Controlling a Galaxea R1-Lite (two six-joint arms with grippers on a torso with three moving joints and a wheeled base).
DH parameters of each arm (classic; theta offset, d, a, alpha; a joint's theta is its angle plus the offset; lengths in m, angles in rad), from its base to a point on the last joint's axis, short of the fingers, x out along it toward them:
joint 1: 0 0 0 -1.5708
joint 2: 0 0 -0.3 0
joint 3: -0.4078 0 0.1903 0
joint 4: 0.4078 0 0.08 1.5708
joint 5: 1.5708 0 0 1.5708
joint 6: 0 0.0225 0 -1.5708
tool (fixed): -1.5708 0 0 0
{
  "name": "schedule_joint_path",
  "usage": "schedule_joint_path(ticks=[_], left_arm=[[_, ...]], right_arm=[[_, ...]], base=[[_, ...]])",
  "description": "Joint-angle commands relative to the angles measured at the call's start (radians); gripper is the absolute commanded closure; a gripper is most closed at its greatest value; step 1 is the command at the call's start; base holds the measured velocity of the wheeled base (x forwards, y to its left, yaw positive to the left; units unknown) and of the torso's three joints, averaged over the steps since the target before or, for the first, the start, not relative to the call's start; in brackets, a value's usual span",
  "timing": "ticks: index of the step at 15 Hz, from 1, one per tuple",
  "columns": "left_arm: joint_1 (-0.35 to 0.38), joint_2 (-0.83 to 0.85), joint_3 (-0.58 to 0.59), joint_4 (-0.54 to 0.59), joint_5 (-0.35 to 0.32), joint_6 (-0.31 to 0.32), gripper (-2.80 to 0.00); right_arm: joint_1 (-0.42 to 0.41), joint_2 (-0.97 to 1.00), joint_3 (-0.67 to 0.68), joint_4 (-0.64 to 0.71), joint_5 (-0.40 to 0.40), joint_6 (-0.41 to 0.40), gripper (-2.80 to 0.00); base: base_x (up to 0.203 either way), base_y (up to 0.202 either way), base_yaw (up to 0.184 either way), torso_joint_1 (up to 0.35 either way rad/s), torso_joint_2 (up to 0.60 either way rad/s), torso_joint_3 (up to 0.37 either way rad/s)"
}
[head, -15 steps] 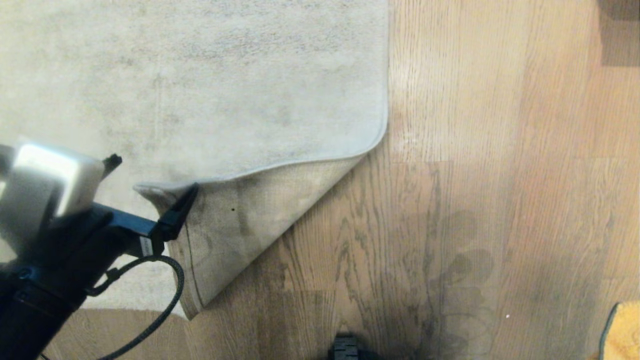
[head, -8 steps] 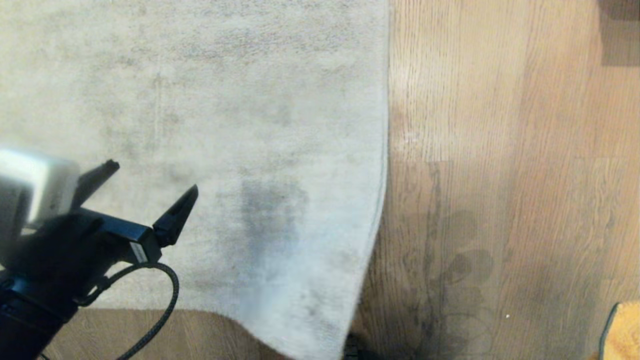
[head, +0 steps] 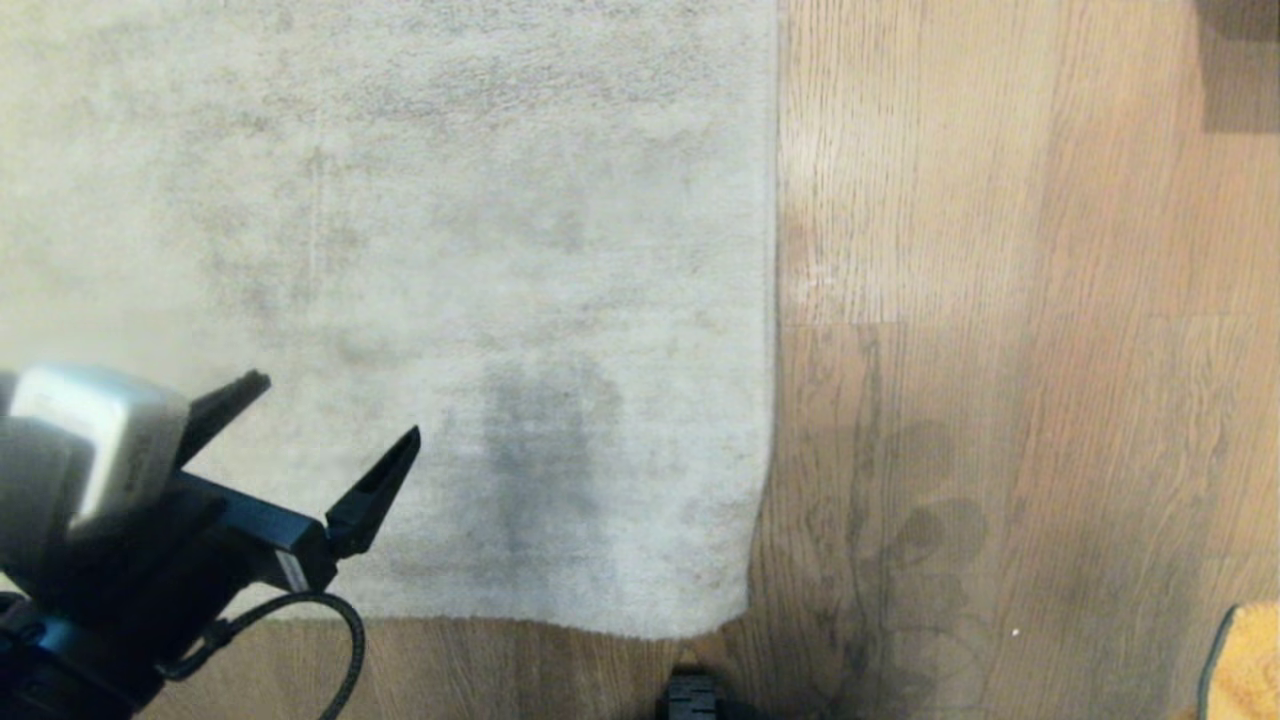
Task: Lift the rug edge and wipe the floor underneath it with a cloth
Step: Lay down the carpet
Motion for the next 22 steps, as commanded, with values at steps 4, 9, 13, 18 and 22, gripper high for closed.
schedule_joint_path(ticks=[4,9,13,18,22], left_arm=[[-0.033,0.012,0.025,0.079,-0.001,-0.018,-2.80],[-0.090,0.018,0.019,0.256,-0.001,-0.072,-2.80],[-0.098,0.050,0.014,0.293,-0.001,-0.076,-2.80],[-0.151,0.108,0.021,0.297,0.002,-0.077,0.00],[-0.154,0.187,-0.001,0.299,0.001,-0.083,0.00]], right_arm=[[0.000,0.001,0.000,0.000,0.000,-0.001,0.00],[0.000,0.001,0.000,0.000,0.000,-0.001,0.00],[0.000,0.001,0.000,0.000,0.000,-0.001,0.00],[0.000,0.001,0.000,0.000,0.000,-0.001,0.00],[0.000,0.001,0.000,0.000,0.000,-0.001,0.00]], base=[[0.000,0.000,0.000,0.000,0.00,0.000],[0.000,0.000,0.000,0.000,0.00,0.000],[0.000,0.000,0.000,0.000,0.00,0.000],[0.000,0.000,0.000,0.000,0.00,0.000],[0.000,0.000,0.000,0.000,0.00,0.000]])
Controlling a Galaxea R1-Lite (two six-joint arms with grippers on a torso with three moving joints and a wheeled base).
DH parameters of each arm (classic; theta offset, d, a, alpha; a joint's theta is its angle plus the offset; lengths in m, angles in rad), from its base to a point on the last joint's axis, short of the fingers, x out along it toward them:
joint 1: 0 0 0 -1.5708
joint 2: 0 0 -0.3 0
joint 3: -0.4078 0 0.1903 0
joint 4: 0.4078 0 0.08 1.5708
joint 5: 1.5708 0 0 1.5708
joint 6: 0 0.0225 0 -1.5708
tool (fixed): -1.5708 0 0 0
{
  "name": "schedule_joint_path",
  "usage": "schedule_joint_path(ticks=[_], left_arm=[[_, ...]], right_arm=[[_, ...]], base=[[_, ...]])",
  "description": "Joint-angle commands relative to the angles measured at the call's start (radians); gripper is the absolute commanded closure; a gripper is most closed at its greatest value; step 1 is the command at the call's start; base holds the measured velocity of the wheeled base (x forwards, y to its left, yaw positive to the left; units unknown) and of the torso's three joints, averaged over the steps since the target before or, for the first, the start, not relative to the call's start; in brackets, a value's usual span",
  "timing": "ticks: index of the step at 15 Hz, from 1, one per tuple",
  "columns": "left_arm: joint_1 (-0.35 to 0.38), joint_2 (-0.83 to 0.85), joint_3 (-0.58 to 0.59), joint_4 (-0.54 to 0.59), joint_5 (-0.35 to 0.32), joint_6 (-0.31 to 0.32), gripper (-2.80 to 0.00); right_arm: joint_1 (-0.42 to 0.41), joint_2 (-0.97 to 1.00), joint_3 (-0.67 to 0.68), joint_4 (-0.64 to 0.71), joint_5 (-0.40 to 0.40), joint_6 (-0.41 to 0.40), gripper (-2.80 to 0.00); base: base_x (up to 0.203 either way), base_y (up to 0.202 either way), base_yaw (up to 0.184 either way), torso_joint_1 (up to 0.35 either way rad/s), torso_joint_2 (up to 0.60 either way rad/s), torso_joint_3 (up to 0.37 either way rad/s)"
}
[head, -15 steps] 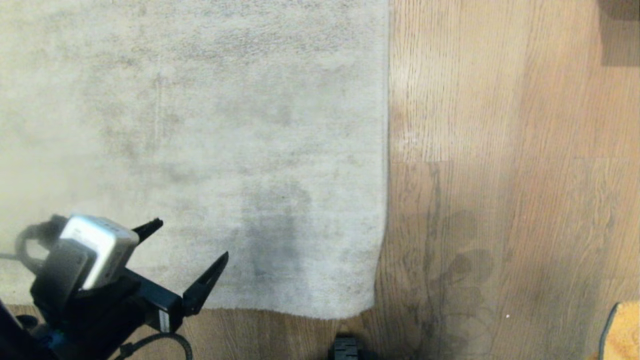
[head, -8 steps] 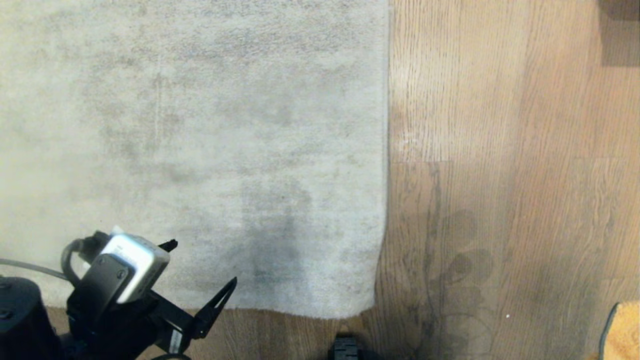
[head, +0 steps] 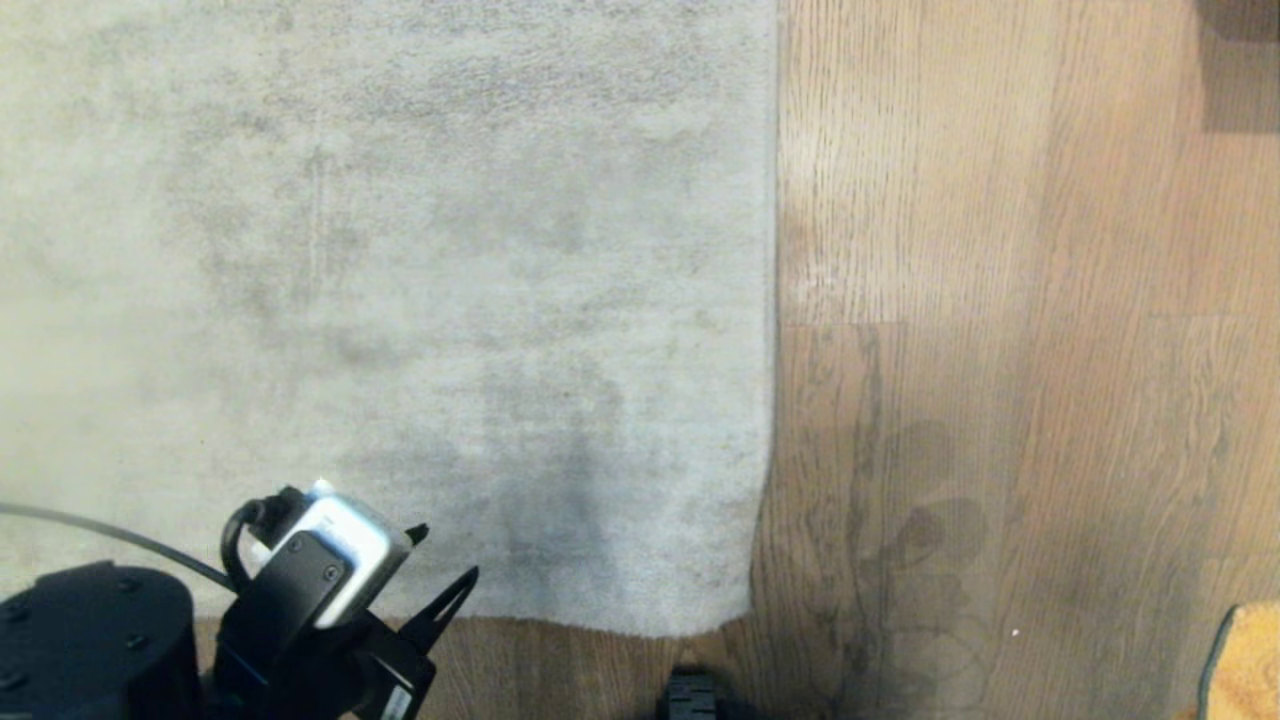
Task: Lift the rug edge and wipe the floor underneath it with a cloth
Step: Lay down the carpet
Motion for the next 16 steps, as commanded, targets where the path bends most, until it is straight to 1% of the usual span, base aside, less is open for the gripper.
schedule_joint_path(ticks=[1,5,11,16], left_arm=[[-0.003,0.094,-0.028,-0.006,0.000,-0.003,0.00],[-0.016,0.314,-0.128,-0.017,-0.027,-0.002,0.00],[-0.042,0.553,-0.264,-0.019,-0.032,-0.004,0.00],[-0.042,0.741,-0.422,-0.019,-0.036,-0.009,0.00]], right_arm=[[0.000,0.001,0.000,0.000,0.000,-0.001,0.00],[0.000,0.001,0.000,0.000,0.000,-0.001,0.00],[0.000,0.001,0.000,0.000,0.000,-0.001,0.00],[0.000,0.001,0.000,0.000,0.000,-0.001,0.00]], base=[[0.000,0.000,0.000,0.000,0.00,0.000],[0.000,0.000,0.000,0.000,0.00,0.000],[0.000,0.000,0.000,0.000,0.00,0.000],[0.000,0.000,0.000,0.000,0.00,0.000]])
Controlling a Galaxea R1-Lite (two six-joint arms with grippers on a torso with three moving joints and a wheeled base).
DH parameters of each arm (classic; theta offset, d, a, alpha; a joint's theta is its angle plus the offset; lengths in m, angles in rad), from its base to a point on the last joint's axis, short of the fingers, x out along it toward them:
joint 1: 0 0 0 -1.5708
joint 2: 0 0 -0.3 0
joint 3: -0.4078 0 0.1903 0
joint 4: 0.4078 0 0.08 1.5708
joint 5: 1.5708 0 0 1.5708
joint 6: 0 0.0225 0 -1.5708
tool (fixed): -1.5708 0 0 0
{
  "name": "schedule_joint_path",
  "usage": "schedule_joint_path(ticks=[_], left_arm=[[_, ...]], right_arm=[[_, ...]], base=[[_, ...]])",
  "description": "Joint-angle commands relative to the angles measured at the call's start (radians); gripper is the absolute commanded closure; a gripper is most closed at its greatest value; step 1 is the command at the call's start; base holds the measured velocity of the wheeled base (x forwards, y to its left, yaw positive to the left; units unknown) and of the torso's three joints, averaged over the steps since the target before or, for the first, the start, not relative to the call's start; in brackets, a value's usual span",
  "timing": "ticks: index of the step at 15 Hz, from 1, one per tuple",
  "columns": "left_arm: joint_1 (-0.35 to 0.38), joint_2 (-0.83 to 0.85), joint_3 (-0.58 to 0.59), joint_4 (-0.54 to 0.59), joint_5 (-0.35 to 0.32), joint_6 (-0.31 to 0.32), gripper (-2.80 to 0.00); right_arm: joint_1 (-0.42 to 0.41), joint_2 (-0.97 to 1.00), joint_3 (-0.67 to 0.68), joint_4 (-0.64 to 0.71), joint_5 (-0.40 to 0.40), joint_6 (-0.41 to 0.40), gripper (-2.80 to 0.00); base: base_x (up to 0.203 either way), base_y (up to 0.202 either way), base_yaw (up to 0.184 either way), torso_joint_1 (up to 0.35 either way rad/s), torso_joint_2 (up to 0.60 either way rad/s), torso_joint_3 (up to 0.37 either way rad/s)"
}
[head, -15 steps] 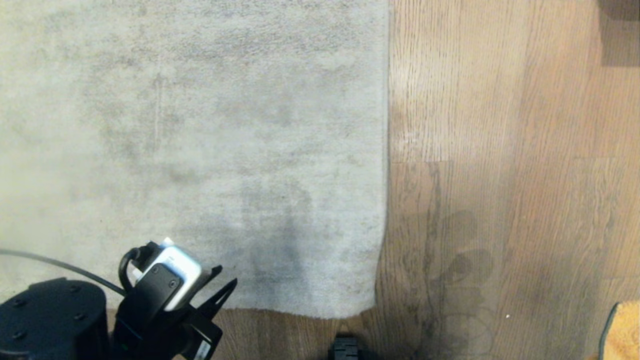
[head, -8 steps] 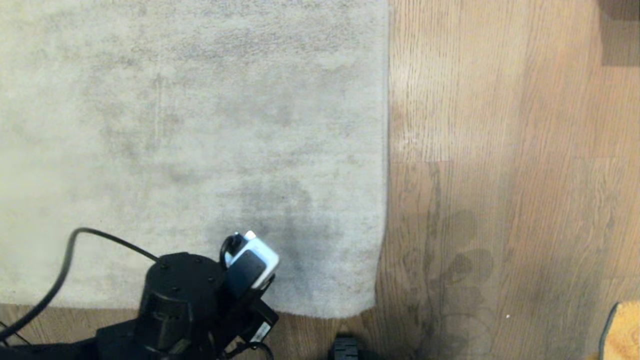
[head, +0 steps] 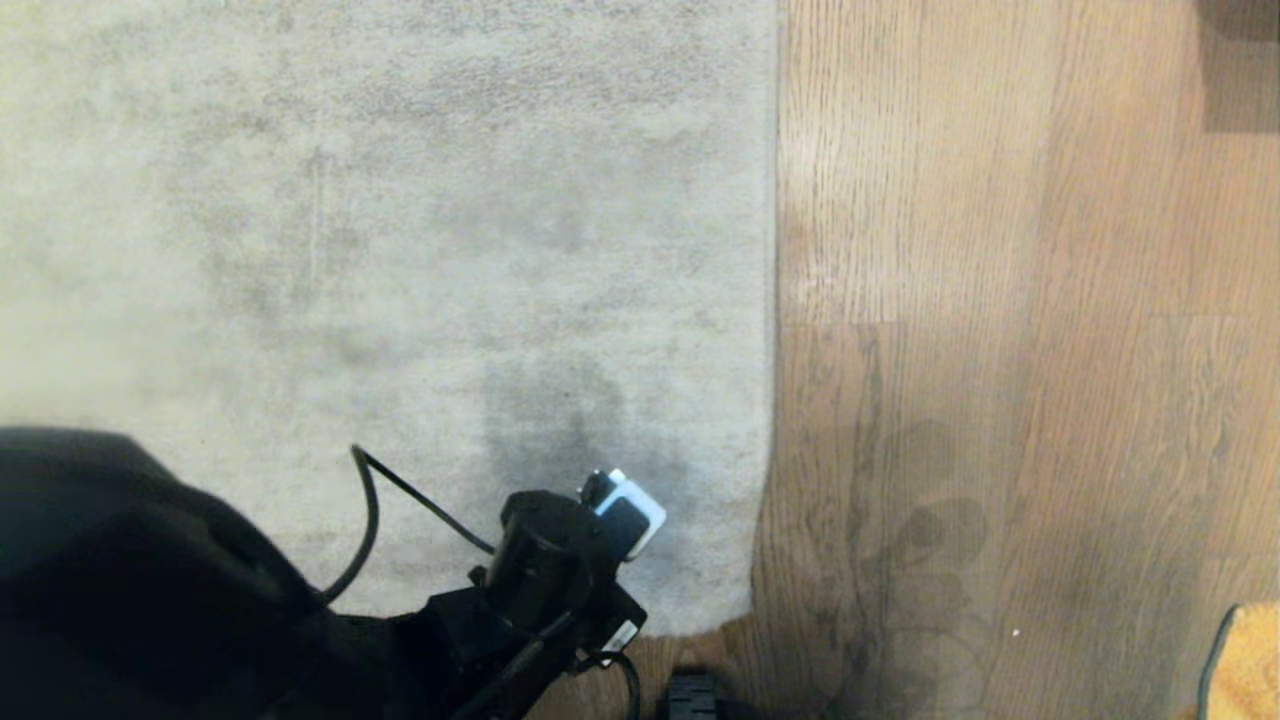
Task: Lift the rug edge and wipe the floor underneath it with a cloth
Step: Lay down the carpet
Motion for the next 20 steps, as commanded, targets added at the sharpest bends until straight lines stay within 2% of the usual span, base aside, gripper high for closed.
schedule_joint_path(ticks=[1,6,9,13,17,20], left_arm=[[-0.003,0.123,-0.057,-0.004,0.003,0.000,0.00],[-0.009,0.210,-0.095,-0.004,0.001,-0.045,0.00],[-0.011,0.284,-0.164,-0.005,-0.009,-0.081,0.00],[-0.004,0.402,-0.295,-0.065,-0.032,-0.086,0.00],[0.024,0.470,-0.397,-0.075,-0.052,-0.074,0.00],[0.037,0.485,-0.432,-0.075,-0.054,-0.078,0.00]], right_arm=[[0.000,0.001,0.000,0.000,0.001,0.000,0.00],[0.000,0.001,0.000,0.000,0.001,0.000,0.00],[0.000,0.001,0.000,0.000,0.001,0.000,0.00],[0.000,0.001,0.000,0.000,0.001,0.000,0.00],[0.000,0.001,0.000,0.000,0.001,0.000,0.00],[0.000,0.001,0.000,0.000,0.001,0.000,0.00]], base=[[0.000,0.000,0.000,0.000,0.00,0.000],[0.000,0.000,0.000,0.000,0.00,0.000],[0.000,0.000,0.000,0.000,0.00,0.000],[0.000,0.000,0.000,0.000,0.00,0.000],[0.000,0.000,0.000,0.000,0.00,0.000],[0.000,0.000,0.000,0.000,0.00,0.000]])
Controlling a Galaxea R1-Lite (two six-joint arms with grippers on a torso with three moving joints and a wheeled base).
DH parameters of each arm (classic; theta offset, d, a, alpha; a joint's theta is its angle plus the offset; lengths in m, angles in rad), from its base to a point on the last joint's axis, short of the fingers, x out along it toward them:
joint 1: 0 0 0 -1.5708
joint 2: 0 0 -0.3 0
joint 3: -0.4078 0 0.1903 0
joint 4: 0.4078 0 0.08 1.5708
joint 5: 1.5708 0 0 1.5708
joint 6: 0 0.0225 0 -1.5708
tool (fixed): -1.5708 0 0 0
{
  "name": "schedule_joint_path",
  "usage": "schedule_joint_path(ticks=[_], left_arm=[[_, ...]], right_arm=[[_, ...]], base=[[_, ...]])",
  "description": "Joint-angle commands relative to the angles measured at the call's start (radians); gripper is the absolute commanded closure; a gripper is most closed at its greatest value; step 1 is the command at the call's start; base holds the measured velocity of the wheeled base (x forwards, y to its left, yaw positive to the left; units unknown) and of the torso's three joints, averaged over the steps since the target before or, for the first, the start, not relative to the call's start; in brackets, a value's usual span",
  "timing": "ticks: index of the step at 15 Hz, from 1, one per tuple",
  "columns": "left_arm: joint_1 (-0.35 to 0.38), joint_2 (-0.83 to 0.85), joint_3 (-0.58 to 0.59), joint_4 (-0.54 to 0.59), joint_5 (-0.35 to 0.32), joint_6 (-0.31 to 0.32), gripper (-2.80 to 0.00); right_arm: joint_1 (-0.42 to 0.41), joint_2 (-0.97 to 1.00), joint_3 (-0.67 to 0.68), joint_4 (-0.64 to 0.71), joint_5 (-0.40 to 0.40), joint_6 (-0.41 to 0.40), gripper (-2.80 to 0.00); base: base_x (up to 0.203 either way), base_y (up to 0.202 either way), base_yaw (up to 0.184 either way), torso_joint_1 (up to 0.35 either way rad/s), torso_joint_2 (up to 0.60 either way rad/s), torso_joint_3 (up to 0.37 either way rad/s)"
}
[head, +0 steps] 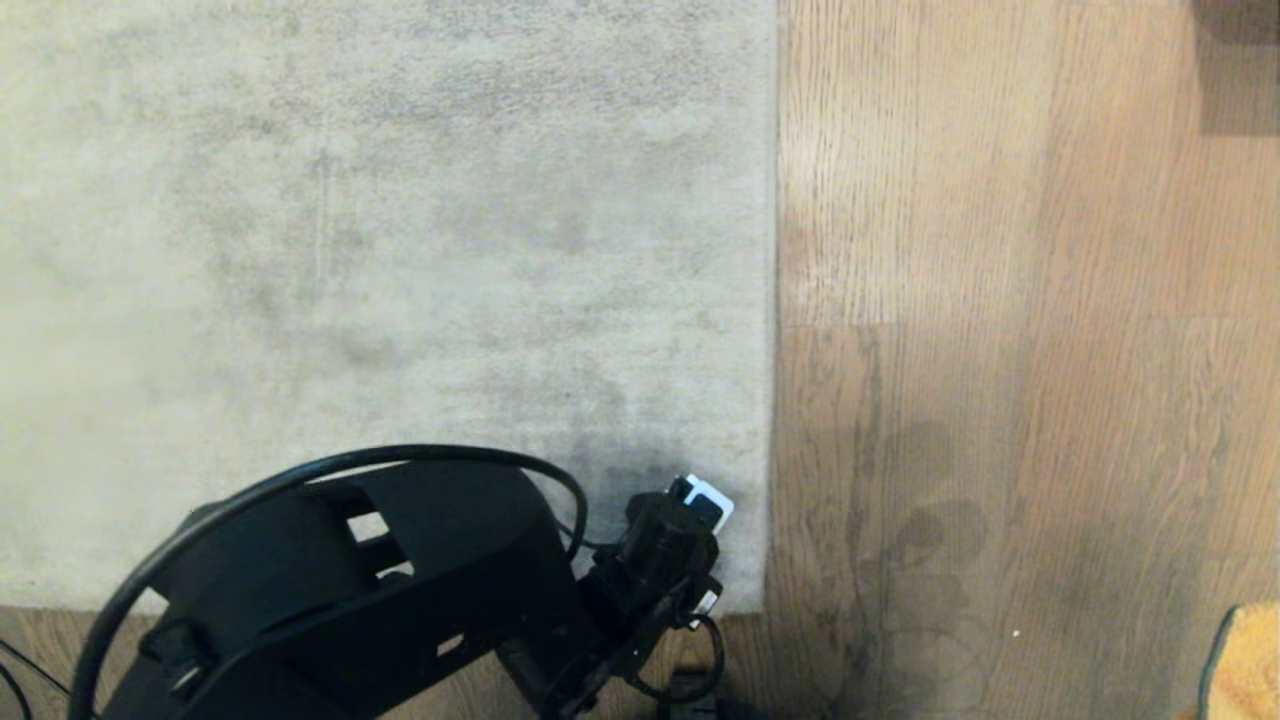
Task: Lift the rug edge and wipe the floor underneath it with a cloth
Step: Lay down the carpet
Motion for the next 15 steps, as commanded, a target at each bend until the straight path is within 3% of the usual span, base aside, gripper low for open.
schedule_joint_path(ticks=[1,10,15], left_arm=[[0.005,0.015,-0.013,-0.014,0.000,-0.002,0.00],[0.004,-0.266,0.072,-0.005,0.004,0.000,0.00],[0.000,-0.507,0.230,0.014,0.008,0.001,0.00]], right_arm=[[0.000,0.001,0.000,0.000,0.000,-0.001,0.00],[0.000,0.001,0.000,0.000,0.000,-0.001,0.00],[0.000,0.001,0.000,0.000,0.000,-0.001,0.00]], base=[[0.000,0.000,0.000,0.000,0.00,0.000],[0.000,0.000,0.000,0.000,0.00,0.000],[0.000,0.000,0.000,0.000,0.00,0.000]])
